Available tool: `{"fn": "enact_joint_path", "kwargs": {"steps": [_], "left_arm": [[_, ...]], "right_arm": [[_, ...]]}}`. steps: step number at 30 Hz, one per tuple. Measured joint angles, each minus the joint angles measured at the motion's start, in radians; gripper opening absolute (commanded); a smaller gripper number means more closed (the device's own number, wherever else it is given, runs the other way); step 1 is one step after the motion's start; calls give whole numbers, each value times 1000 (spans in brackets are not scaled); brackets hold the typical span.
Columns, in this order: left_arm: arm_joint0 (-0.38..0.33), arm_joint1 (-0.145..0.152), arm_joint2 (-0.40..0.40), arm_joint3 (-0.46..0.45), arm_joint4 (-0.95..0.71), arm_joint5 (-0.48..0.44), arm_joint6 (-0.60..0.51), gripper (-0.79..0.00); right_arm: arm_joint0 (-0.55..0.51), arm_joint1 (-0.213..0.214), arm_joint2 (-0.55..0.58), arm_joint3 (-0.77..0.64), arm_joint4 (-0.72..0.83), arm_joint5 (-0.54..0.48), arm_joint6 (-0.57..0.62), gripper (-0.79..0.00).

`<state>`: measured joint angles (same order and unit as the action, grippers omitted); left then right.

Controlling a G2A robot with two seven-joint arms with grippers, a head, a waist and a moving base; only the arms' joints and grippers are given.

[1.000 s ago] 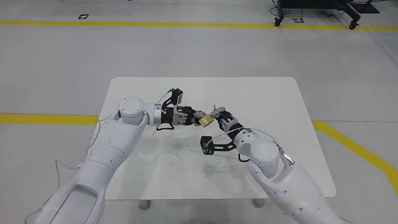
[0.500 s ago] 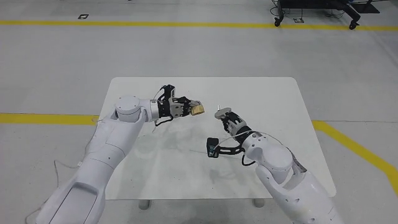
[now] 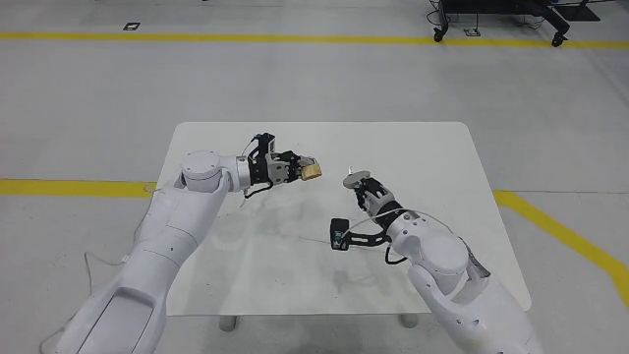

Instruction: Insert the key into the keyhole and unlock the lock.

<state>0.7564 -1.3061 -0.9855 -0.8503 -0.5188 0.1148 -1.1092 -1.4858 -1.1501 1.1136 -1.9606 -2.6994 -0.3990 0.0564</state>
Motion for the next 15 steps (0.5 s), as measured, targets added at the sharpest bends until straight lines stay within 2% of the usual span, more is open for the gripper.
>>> {"fn": "enact_joint_path", "kwargs": {"steps": [5, 8, 12, 15], "left_arm": [[6, 0, 2, -7, 6, 0, 11, -785], [19, -2, 16, -45, 37, 33, 80, -785], [5, -6, 26, -73, 54, 115, 136, -785], [-3, -8, 22, -88, 63, 131, 189, -785]], "right_arm": [[8, 2, -4, 10, 1, -7, -41, -785], [37, 11, -6, 38, -5, 30, -212, -785], [66, 36, -9, 103, -122, 127, -523, -785], [54, 45, -8, 119, -179, 166, -608, -785]]}}
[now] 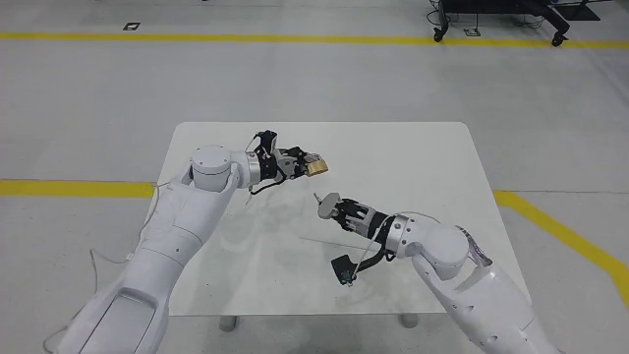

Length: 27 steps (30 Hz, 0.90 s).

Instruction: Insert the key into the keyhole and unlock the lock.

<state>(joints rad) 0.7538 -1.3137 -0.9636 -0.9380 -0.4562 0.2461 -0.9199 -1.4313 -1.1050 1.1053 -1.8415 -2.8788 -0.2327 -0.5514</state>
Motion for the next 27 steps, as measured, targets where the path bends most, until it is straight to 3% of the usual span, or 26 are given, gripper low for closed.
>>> {"fn": "enact_joint_path", "kwargs": {"steps": [6, 15, 27], "left_arm": [[4, -2, 5, -26, 7, 14, 11, -785], [7, 0, 2, -23, 18, 7, -3, -785], [-10, -11, 20, -1, 27, -25, 13, -785]], "right_arm": [[-2, 0, -20, 13, -12, 16, 28, -785], [32, -18, -31, 26, 71, -33, 203, -785], [86, -25, -18, 84, 200, -57, 178, -785]]}}
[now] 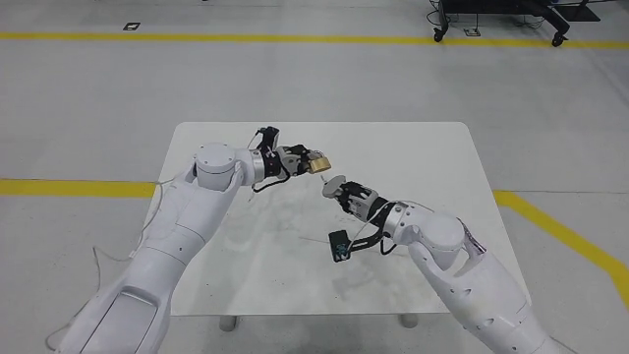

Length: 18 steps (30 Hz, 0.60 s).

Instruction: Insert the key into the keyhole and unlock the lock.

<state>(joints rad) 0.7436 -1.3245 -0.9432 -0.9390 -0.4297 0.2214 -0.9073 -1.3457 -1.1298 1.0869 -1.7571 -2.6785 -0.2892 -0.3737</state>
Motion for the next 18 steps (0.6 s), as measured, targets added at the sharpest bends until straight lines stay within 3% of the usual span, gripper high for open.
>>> {"fn": "enact_joint_path", "kwargs": {"steps": [18], "left_arm": [[-34, -27, 38, 43, -4, -6, 14, -785]], "right_arm": [[47, -3, 1, 77, 71, -16, 3, -785]]}}
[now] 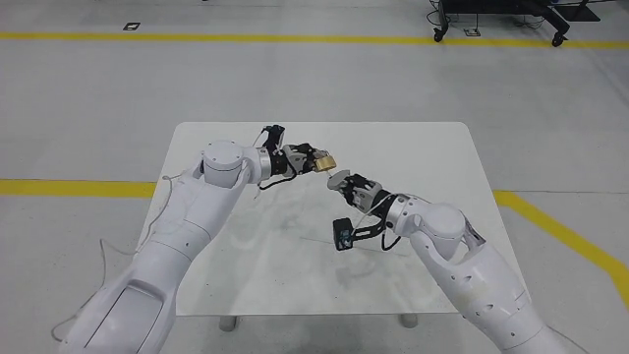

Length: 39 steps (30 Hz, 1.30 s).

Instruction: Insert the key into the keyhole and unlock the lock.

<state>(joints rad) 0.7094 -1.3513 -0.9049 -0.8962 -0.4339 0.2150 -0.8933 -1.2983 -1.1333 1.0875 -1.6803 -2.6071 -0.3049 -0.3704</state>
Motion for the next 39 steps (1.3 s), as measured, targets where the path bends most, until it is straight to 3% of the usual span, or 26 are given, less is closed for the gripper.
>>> {"fn": "enact_joint_path", "kwargs": {"steps": [15, 24, 39], "left_arm": [[-7, -11, -3, 30, -13, 7, 19, -785], [9, -17, -32, 45, -86, 62, 68, -785], [-3, -27, -18, 52, -70, 89, 52, -785]], "right_arm": [[15, -4, -33, -34, -49, -39, 102, -785], [-33, -12, -74, -131, -159, -82, 329, -785], [-13, -31, -96, -101, -120, -88, 400, -785]]}}
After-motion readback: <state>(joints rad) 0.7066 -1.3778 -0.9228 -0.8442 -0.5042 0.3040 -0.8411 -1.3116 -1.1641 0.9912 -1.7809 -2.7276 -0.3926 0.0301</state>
